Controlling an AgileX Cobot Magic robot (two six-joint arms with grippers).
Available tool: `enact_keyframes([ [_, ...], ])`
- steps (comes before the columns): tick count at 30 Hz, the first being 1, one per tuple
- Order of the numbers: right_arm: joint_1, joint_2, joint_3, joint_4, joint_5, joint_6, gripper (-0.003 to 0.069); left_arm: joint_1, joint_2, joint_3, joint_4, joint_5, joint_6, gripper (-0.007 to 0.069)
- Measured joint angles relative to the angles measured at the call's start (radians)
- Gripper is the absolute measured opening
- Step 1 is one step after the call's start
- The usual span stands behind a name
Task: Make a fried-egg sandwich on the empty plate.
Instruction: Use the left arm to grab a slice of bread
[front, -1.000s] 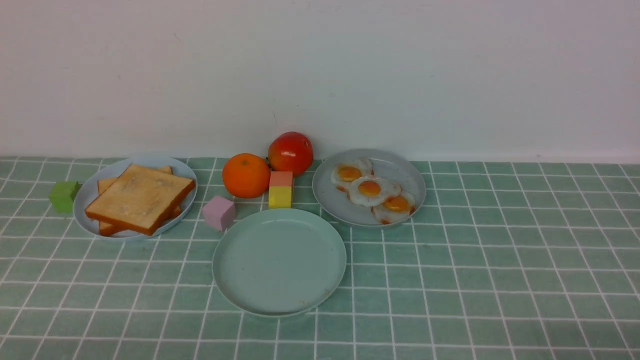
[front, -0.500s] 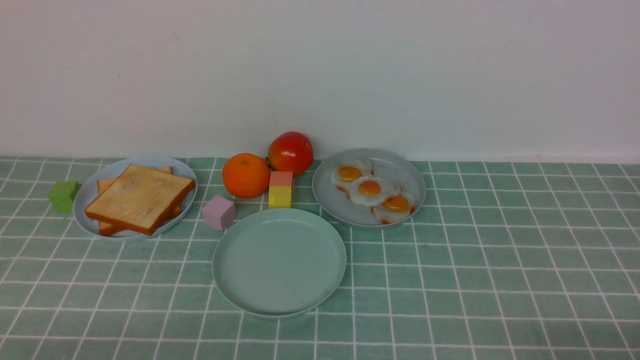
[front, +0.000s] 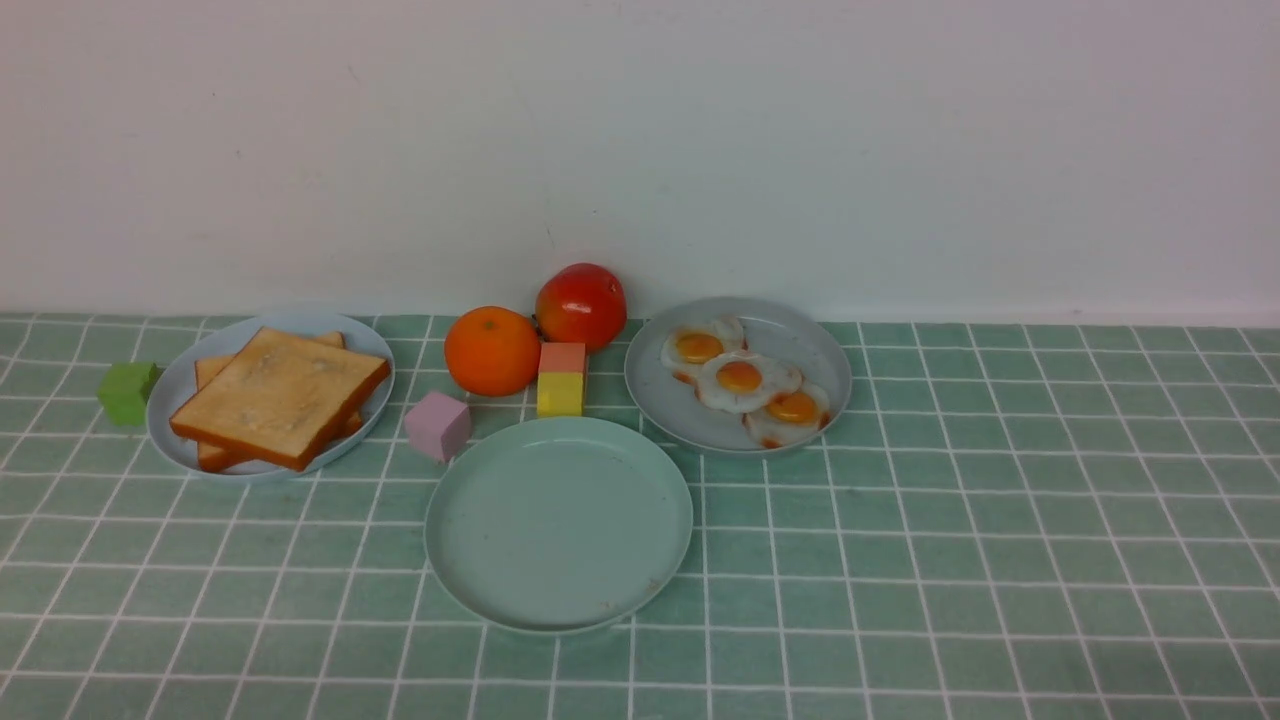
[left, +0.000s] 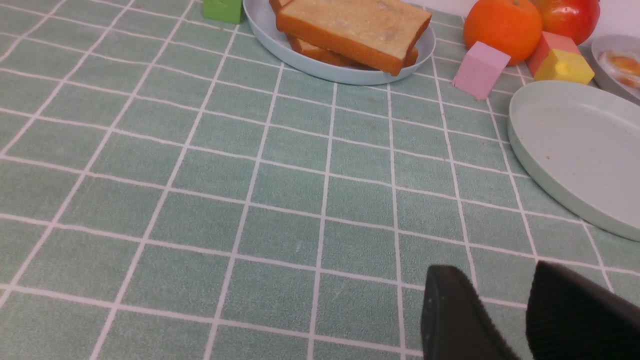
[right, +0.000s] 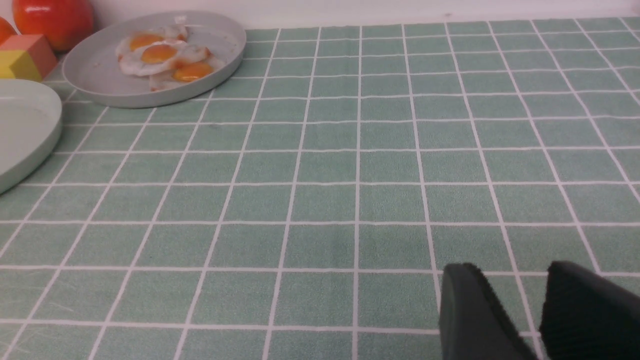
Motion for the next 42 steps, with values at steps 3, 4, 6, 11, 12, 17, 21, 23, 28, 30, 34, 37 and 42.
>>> enact_keyframes([
  [3, 0.0, 0.0, 0.0, 0.0, 0.0, 0.0, 0.0239, 0.0, 0.0, 0.0, 0.0, -0.006, 0.0, 0.0238],
  [4, 0.0, 0.0, 0.0, 0.0, 0.0, 0.0, 0.0239, 0.0, 0.0, 0.0, -0.002, -0.019, 0.0, 0.0238],
  [6, 0.0, 0.0, 0.0, 0.0, 0.0, 0.0, 0.0239, 0.0, 0.0, 0.0, -0.026, -0.07, -0.014, 0.0238],
  [11, 0.0, 0.0, 0.0, 0.0, 0.0, 0.0, 0.0239, 0.0, 0.0, 0.0, -0.262, -0.272, -0.139, 0.0238],
  [12, 0.0, 0.0, 0.0, 0.0, 0.0, 0.0, 0.0239, 0.0, 0.0, 0.0, -0.283, -0.3, -0.151, 0.0238],
  [17, 0.0, 0.0, 0.0, -0.002, -0.012, 0.0, 0.0239, 0.0, 0.0, 0.0, -0.44, -0.397, -0.243, 0.0238],
  [21, 0.0, 0.0, 0.008, 0.09, -0.102, 0.051, 0.0239, 0.0, 0.0, -0.065, -0.474, -0.261, -0.265, 0.0187],
  [23, 0.0, 0.0, 0.008, 0.185, -0.192, 0.105, 0.0239, 0.0, 0.02, -0.157, -0.459, -0.142, -0.217, 0.0122],
  [28, 0.0, 0.0, 0.008, 0.308, -0.335, 0.157, 0.0239, 0.0, 0.188, -0.373, -0.415, 0.121, -0.005, -0.0013],
  [30, 0.0, 0.0, 0.008, 0.361, -0.388, 0.183, 0.0239, 0.0, 0.357, -0.499, -0.388, 0.28, 0.139, -0.0013],
  [34, 0.001, 0.001, -0.034, 0.402, -0.303, 0.22, 0.0211, -0.022, 0.605, -0.66, -0.344, 0.393, 0.254, -0.0013],
  [37, 0.027, 0.053, -0.18, 0.367, -0.083, 0.176, 0.0114, -0.082, 0.788, -0.754, -0.294, 0.405, 0.278, -0.0013],
  [42, 0.09, 0.294, -0.535, 0.295, 0.336, -0.059, -0.0011, -0.15, 1.118, -0.882, -0.156, 0.343, 0.283, -0.0013],
])
